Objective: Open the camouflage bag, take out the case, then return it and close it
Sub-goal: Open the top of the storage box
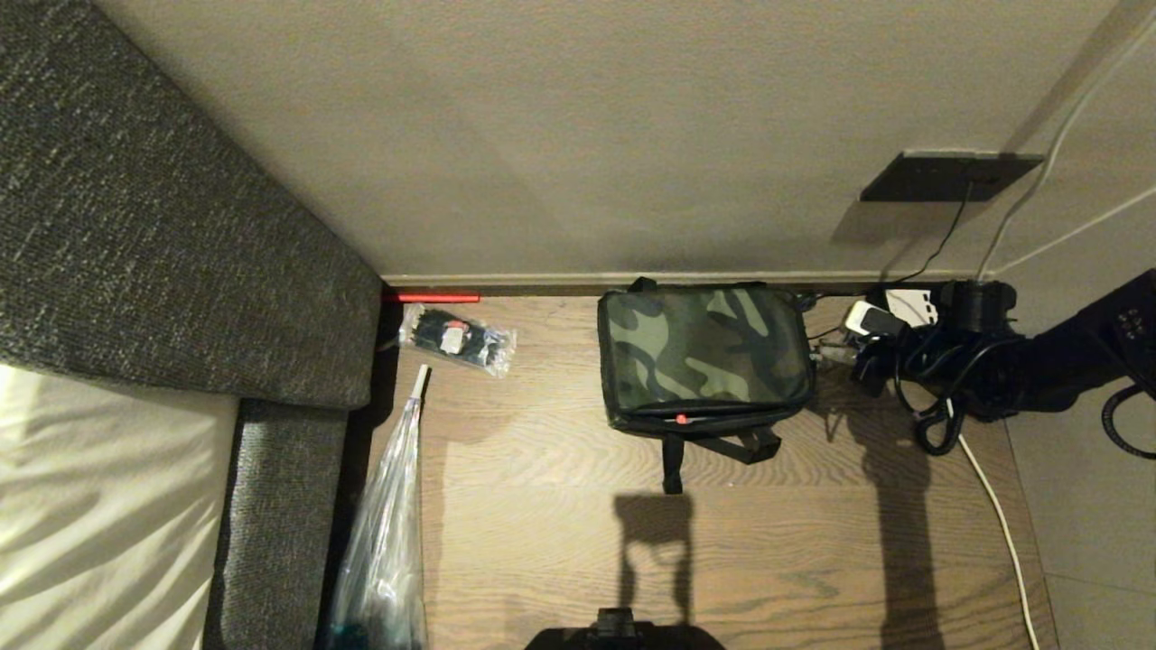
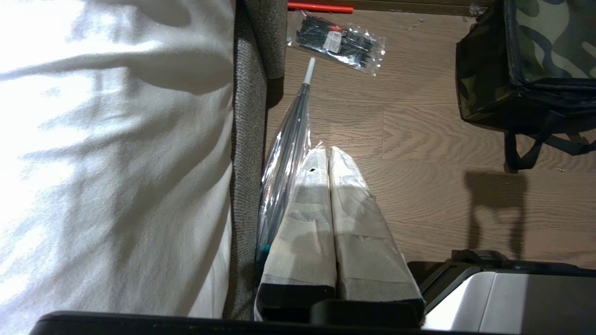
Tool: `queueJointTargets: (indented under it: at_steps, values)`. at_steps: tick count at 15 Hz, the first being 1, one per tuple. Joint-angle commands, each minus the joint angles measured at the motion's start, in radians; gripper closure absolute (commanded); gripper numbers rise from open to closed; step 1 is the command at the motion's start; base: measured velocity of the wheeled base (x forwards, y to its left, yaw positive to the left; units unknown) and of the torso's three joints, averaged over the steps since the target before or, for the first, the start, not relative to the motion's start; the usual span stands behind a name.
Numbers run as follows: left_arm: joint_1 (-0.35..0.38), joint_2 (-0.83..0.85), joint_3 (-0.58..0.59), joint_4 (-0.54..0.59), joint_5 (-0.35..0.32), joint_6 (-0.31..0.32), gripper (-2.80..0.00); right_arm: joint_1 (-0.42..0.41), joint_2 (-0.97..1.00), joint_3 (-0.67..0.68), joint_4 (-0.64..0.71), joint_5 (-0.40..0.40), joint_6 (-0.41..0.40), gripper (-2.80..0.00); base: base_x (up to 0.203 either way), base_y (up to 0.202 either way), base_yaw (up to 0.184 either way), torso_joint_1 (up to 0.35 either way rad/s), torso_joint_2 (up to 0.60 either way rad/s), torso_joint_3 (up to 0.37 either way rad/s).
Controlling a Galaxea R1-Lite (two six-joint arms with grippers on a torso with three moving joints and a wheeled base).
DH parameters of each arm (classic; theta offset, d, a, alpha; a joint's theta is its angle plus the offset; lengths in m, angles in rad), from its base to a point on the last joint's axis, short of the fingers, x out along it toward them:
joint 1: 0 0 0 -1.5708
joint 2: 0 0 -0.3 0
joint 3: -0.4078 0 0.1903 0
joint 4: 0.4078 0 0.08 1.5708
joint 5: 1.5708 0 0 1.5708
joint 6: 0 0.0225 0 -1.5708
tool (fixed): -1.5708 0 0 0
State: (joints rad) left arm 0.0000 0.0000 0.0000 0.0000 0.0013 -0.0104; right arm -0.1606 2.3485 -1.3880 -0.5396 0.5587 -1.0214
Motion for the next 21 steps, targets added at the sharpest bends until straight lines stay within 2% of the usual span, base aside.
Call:
queueJointTargets:
  at_steps: [1, 3, 4, 8, 12, 18, 21]
  values:
    - [0.000, 0.000, 0.000, 0.000, 0.000, -0.001, 0.00, 0.001, -0.007, 0.005, -0.002, 0.001, 0.015, 0.00, 0.000, 0.000, 0.000, 0.000, 0.00, 0.000]
    - [0.000, 0.000, 0.000, 0.000, 0.000, 0.000, 0.00, 0.012, -0.006, 0.001, -0.003, -0.010, 0.060, 0.00, 0.000, 0.000, 0.000, 0.000, 0.00, 0.000]
    - [0.000, 0.000, 0.000, 0.000, 0.000, -0.001, 0.00, 0.018, -0.003, 0.002, -0.006, -0.045, 0.067, 0.00, 0.000, 0.000, 0.000, 0.000, 0.00, 0.000]
    - [0.000, 0.000, 0.000, 0.000, 0.000, 0.000, 0.00, 0.021, 0.005, -0.025, -0.047, -0.049, 0.081, 0.00, 0.000, 0.000, 0.000, 0.000, 0.00, 0.000]
    - [0.000, 0.000, 0.000, 0.000, 0.000, 0.000, 0.00, 0.021, 0.008, -0.028, -0.105, -0.057, 0.136, 0.00, 0.000, 0.000, 0.000, 0.000, 0.00, 0.000]
    - [0.000, 0.000, 0.000, 0.000, 0.000, 0.000, 0.00, 0.030, 0.012, -0.045, -0.105, -0.068, 0.171, 0.00, 0.000, 0.000, 0.000, 0.000, 0.00, 0.000]
    - [0.000, 0.000, 0.000, 0.000, 0.000, 0.000, 0.00, 0.039, 0.023, -0.080, -0.107, -0.068, 0.215, 0.00, 0.000, 0.000, 0.000, 0.000, 0.00, 0.000]
